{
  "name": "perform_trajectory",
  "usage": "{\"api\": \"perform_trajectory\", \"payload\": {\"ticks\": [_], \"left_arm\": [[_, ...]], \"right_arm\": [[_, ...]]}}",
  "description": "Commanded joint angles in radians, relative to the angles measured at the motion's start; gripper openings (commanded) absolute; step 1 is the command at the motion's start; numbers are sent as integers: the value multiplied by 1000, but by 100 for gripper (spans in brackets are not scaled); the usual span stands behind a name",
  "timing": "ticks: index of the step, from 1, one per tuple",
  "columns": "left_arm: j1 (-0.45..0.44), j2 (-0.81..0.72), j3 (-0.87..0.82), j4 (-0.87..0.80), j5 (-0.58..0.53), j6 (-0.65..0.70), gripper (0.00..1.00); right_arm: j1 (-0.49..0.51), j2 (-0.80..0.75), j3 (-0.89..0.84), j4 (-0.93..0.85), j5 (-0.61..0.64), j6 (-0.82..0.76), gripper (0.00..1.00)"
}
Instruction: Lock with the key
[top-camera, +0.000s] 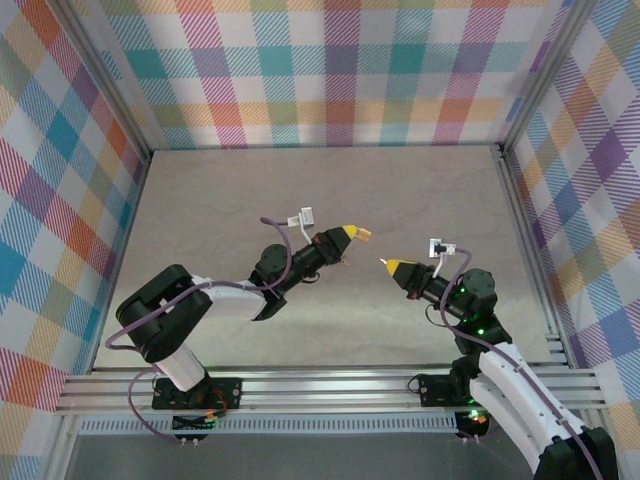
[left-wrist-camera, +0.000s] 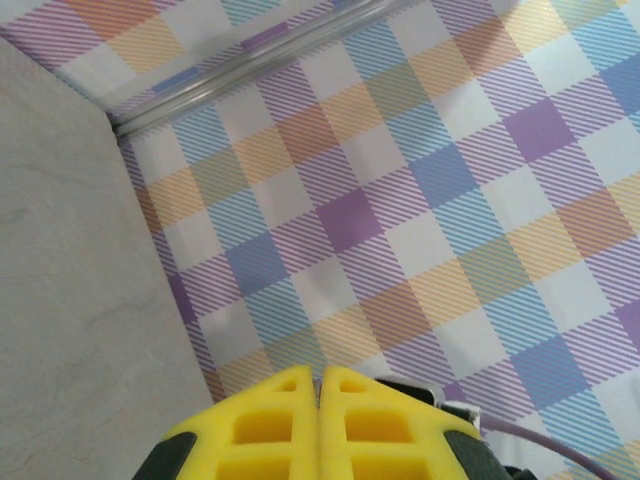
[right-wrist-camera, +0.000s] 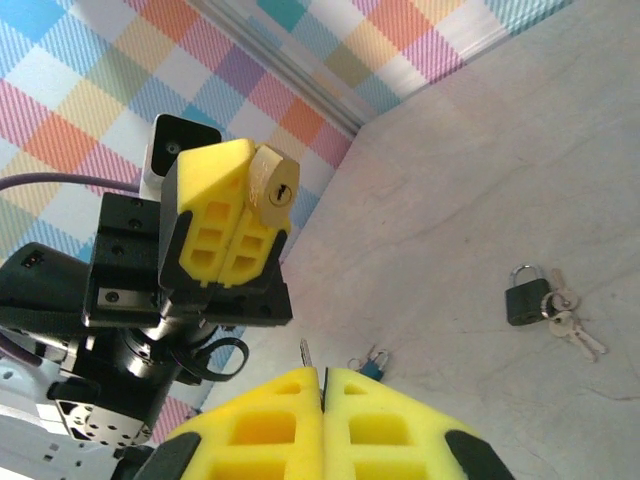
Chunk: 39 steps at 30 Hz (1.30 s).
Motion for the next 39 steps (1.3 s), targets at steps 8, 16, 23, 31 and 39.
{"api": "perform_trajectory", "payload": {"ticks": [8, 16, 23, 31, 39], "left_arm": [[33, 55, 2, 42, 68, -6, 0], [33, 46, 21, -51, 117, 41, 0], [24, 39, 57, -158, 156, 89, 0], [9, 46, 96, -248, 192, 131, 0], [-3, 71, 140, -305, 225, 151, 0]], "right_arm": [[-20, -53, 132, -322, 195, -88, 0], [-51, -68, 215, -504, 336, -120, 0], [-93, 43, 222, -487, 328, -73, 0], [-119, 240, 216, -384, 339, 3, 0], [-126, 419, 225, -243, 347, 28, 0]]}}
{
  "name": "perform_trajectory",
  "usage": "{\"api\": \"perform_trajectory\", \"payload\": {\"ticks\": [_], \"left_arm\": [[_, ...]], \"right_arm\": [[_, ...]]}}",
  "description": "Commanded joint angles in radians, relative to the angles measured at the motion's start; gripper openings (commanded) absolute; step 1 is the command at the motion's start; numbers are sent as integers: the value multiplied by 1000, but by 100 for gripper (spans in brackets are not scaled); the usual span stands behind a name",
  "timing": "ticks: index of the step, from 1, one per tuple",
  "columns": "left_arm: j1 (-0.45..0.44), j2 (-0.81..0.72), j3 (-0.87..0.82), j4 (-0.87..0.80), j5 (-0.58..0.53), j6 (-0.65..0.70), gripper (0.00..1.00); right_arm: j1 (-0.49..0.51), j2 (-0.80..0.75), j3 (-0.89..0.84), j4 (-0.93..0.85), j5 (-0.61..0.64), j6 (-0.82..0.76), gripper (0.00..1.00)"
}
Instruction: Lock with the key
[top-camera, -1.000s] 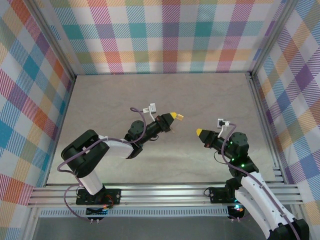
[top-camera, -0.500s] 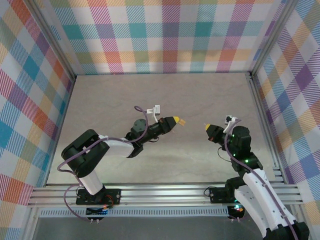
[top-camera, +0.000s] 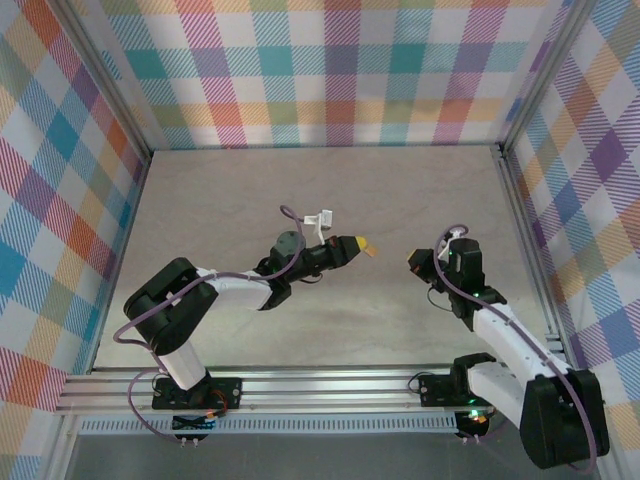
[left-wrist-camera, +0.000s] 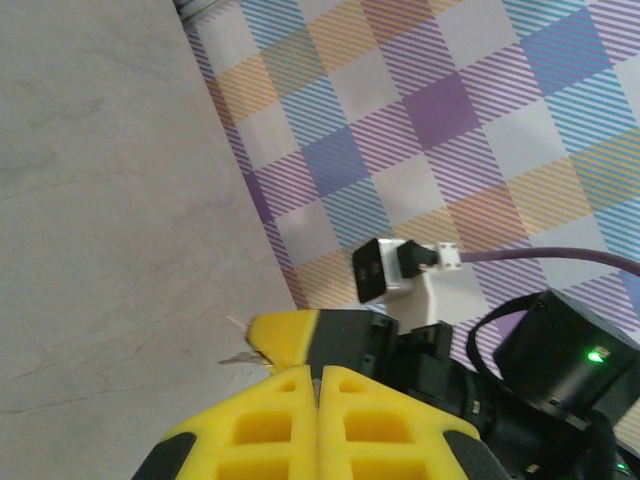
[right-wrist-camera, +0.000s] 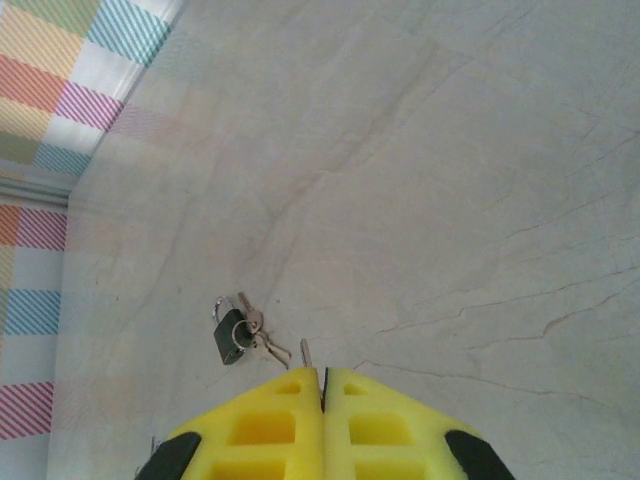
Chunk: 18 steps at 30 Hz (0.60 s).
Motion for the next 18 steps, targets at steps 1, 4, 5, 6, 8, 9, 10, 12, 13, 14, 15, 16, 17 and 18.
{"api": "perform_trajectory", "payload": {"ticks": [1, 4, 5, 6, 8, 9, 10, 12, 13, 14, 15, 16, 17, 18], "left_arm": [[-14, 16, 40, -21, 32, 38, 0], [-23, 17, 54, -55, 36, 54, 0], [-26, 16, 59, -64, 36, 59, 0], [-29, 17, 63, -74, 38, 64, 0], [-36, 18, 72, -94, 45, 74, 0], [-40, 17, 75, -104, 45, 81, 0], [-43, 18, 78, -111, 45, 86, 0], [-48, 20, 81, -116, 45, 90, 0], [-48, 22, 84, -119, 45, 90, 0], [-50, 24, 85, -121, 46, 93, 0], [-49, 24, 88, -125, 48, 93, 0], [-52, 27, 89, -129, 49, 95, 0], [-53, 29, 94, -133, 51, 96, 0], [-54, 32, 96, -138, 52, 99, 0]], "right_arm": [[-10, 48, 24, 102, 19, 16, 0], [-14, 116, 26, 131, 14, 16, 0], [-16, 134, 23, 143, 11, 21, 0], [-17, 154, 18, 161, 7, 26, 0], [-21, 182, 15, 178, 4, 32, 0], [-22, 197, 16, 184, 2, 32, 0], [-22, 211, 19, 186, 0, 31, 0], [-23, 232, 27, 178, 3, 27, 0], [-25, 242, 29, 177, 6, 25, 0], [-26, 250, 29, 180, 9, 25, 0], [-26, 259, 29, 180, 10, 23, 0], [-28, 268, 29, 181, 10, 23, 0], [-29, 278, 30, 181, 9, 23, 0], [-30, 288, 32, 181, 10, 24, 0]]}}
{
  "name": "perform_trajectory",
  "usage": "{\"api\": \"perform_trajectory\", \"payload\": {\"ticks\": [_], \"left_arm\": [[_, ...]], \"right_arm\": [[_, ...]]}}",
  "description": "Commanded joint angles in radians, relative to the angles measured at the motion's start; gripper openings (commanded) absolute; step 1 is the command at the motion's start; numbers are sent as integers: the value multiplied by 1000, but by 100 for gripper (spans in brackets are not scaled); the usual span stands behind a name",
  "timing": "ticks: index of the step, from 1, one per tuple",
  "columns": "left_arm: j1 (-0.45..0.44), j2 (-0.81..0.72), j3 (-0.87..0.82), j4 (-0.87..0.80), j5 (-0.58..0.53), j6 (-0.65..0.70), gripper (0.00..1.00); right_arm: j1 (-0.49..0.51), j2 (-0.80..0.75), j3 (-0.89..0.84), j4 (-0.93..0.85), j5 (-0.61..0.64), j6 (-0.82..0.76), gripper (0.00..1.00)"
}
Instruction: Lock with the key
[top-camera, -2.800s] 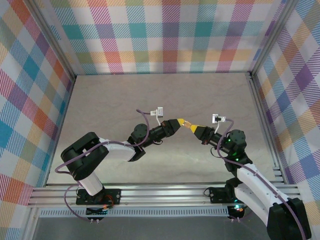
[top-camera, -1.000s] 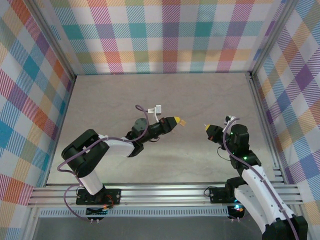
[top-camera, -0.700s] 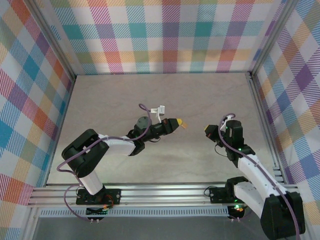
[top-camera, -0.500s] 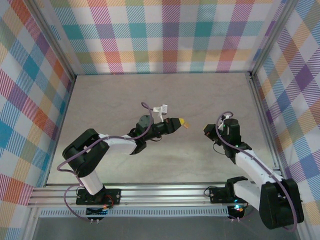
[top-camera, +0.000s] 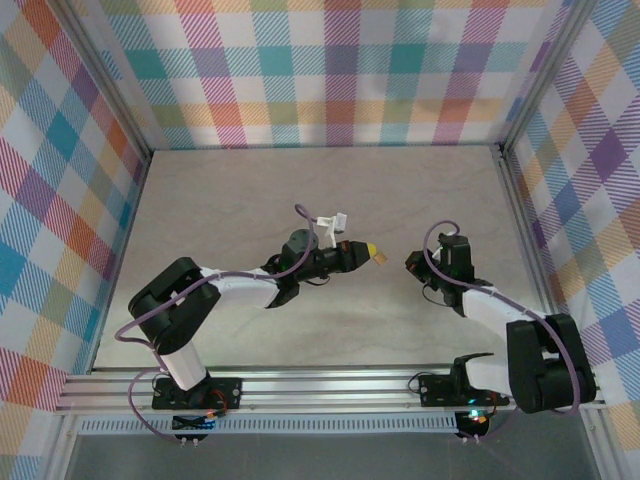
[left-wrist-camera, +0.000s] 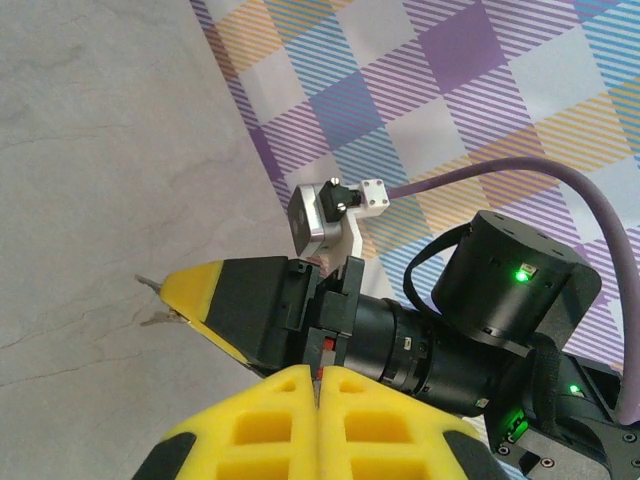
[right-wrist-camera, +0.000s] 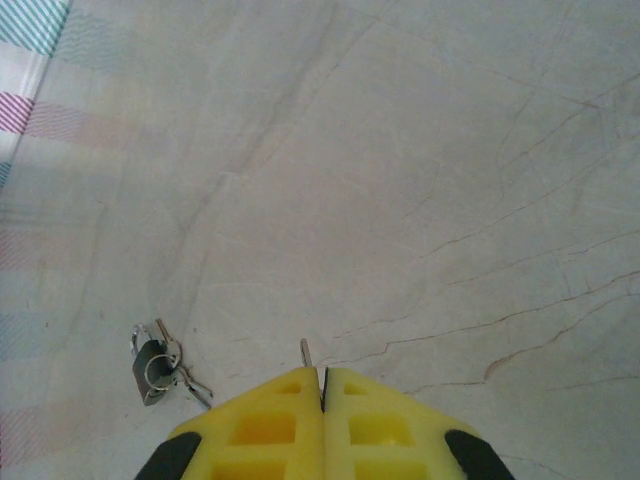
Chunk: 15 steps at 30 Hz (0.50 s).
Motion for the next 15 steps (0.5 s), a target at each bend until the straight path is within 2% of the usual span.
{"api": "perform_trajectory", "payload": {"ticks": [1, 9, 15], "left_arm": [[-13, 15, 31, -12, 26, 30, 0], [-21, 25, 48, -36, 30, 40, 0], [-24, 28, 49, -46, 27, 43, 0]], "right_arm": [[-10, 30, 32, 28, 3, 7, 0], [-17, 70, 45, 2, 2, 5, 0], [-20, 70, 51, -51, 22, -6, 5]]}}
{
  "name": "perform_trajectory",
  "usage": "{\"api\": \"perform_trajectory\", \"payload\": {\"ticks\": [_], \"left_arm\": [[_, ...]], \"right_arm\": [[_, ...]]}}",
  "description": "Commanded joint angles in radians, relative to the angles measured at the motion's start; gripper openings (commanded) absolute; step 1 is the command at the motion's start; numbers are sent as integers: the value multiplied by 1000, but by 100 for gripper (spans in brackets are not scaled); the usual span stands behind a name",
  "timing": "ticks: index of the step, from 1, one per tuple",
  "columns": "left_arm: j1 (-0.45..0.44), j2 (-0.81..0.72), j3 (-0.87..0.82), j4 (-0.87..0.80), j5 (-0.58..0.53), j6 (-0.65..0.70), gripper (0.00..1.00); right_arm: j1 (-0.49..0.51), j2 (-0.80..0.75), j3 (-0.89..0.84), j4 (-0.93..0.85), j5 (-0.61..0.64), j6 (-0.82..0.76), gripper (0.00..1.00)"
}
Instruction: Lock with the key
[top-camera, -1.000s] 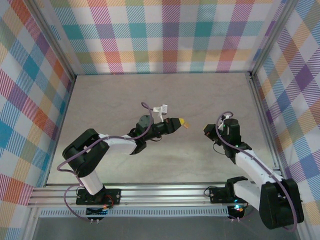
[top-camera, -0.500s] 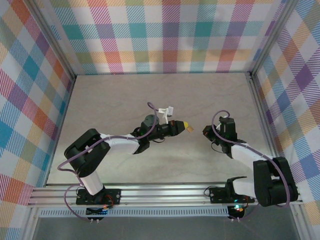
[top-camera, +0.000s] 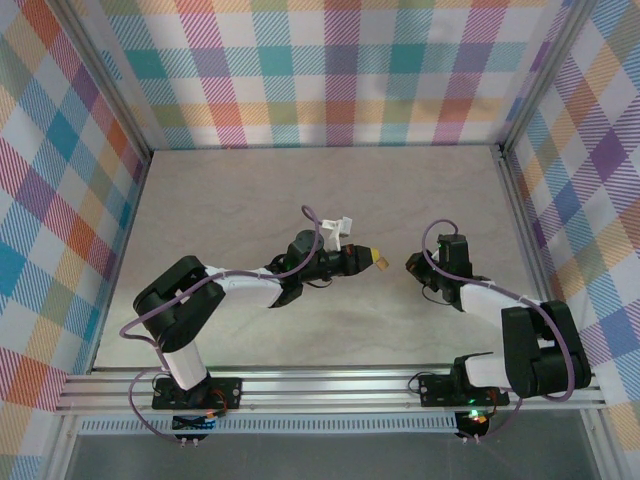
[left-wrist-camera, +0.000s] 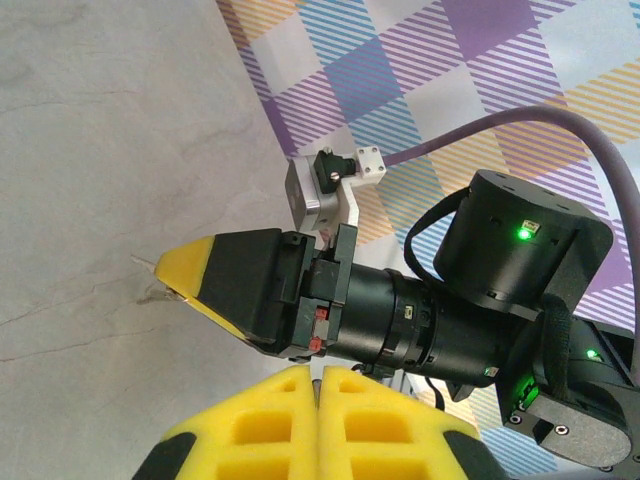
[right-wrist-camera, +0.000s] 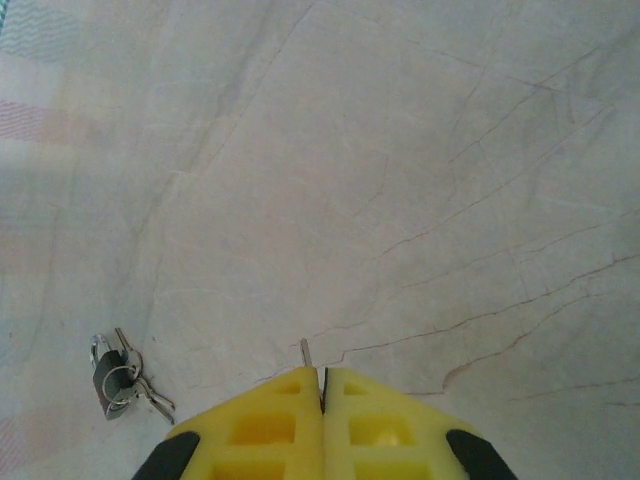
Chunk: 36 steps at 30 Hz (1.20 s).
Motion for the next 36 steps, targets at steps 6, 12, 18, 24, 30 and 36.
{"api": "perform_trajectory", "payload": {"ticks": [6, 12, 18, 24, 30, 36], "left_arm": [[-11, -1, 29, -12, 9, 28, 0], [-11, 5, 28, -9, 9, 28, 0], [-12, 6, 29, -8, 9, 28, 0], [-12, 7, 22, -7, 11, 29, 0], [-11, 18, 14, -4, 9, 30, 0], [-11, 27, 26, -29, 11, 41, 0]], "right_arm": [[-8, 17, 28, -31, 6, -1, 9], [-9, 28, 37, -43, 3, -4, 16], [-13, 34, 42, -54, 6, -6, 19], [-15, 27, 42, -74, 17, -8, 20], [-18, -6, 39, -90, 17, -20, 36], [-18, -103, 27, -98, -5, -57, 65]]}}
